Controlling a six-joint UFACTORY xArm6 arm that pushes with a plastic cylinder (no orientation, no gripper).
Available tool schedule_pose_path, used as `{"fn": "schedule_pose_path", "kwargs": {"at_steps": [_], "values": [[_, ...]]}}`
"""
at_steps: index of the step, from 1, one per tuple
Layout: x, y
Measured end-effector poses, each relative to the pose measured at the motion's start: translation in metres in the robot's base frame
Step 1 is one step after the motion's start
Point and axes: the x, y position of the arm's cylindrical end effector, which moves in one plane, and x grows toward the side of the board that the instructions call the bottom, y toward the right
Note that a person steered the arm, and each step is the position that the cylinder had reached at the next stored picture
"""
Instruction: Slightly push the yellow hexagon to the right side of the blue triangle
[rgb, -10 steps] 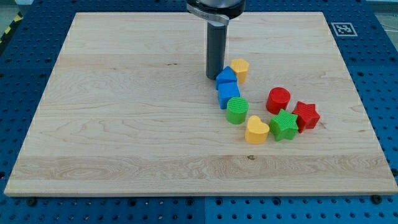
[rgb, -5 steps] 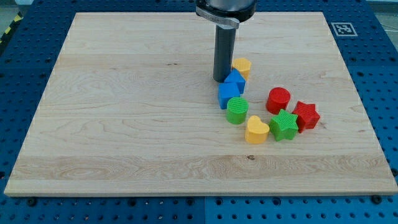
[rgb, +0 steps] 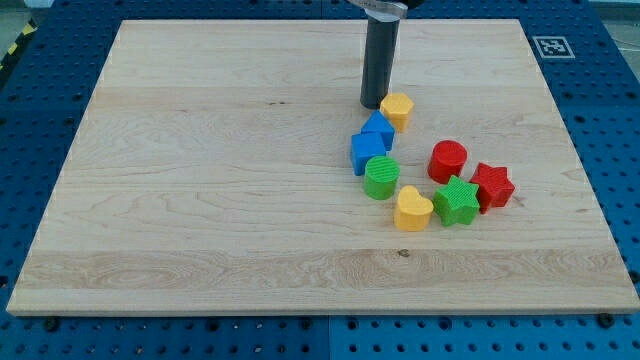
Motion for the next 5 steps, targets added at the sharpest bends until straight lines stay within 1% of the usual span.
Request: {"fn": "schedule_pose_path", "kwargs": {"at_steps": [1,2,3,4,5], "values": [[-0.001,0.0],[-0.023,0.001],[-0.014,0.007],[0.011,0.011],[0.014,0.011]]}}
